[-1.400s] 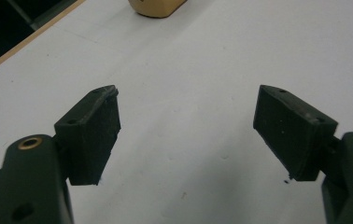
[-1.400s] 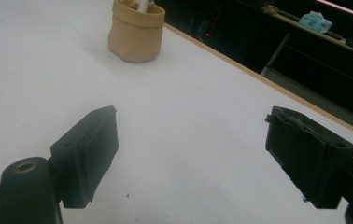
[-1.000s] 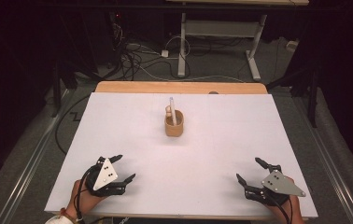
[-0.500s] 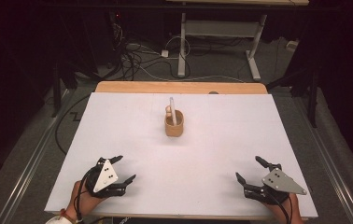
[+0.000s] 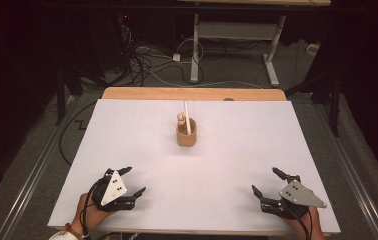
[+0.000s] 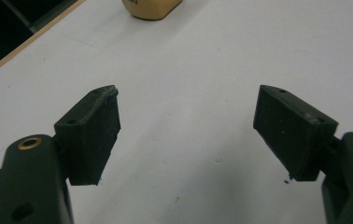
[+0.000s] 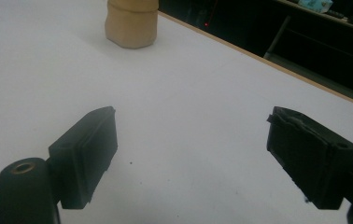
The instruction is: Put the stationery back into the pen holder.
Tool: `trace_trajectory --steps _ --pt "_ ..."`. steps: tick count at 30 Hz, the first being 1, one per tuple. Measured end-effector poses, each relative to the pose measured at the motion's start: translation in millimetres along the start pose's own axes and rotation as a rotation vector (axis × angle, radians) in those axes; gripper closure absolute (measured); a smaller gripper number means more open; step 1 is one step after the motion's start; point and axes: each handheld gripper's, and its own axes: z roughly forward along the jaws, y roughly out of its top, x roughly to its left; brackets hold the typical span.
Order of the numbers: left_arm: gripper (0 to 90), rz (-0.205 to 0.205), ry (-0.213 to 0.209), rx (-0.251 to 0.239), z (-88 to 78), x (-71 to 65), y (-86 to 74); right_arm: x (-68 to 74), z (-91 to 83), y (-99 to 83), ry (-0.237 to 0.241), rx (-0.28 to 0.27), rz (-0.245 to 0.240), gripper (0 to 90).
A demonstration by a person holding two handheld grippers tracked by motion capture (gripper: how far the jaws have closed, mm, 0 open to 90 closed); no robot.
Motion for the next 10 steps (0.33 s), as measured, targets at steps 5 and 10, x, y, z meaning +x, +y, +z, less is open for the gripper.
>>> trace_trajectory --steps 5,10 --pt "22.2 -0.006 0.002 0.000 1.1 0.3 -0.1 -0.6 0.2 -0.1 0.002 -0.004 0.001 16.4" --pt "22.2 -0.009 0.003 -0.001 1.4 0.5 0.4 -0.1 0.6 0.2 0.005 -0.001 0.001 16.4"
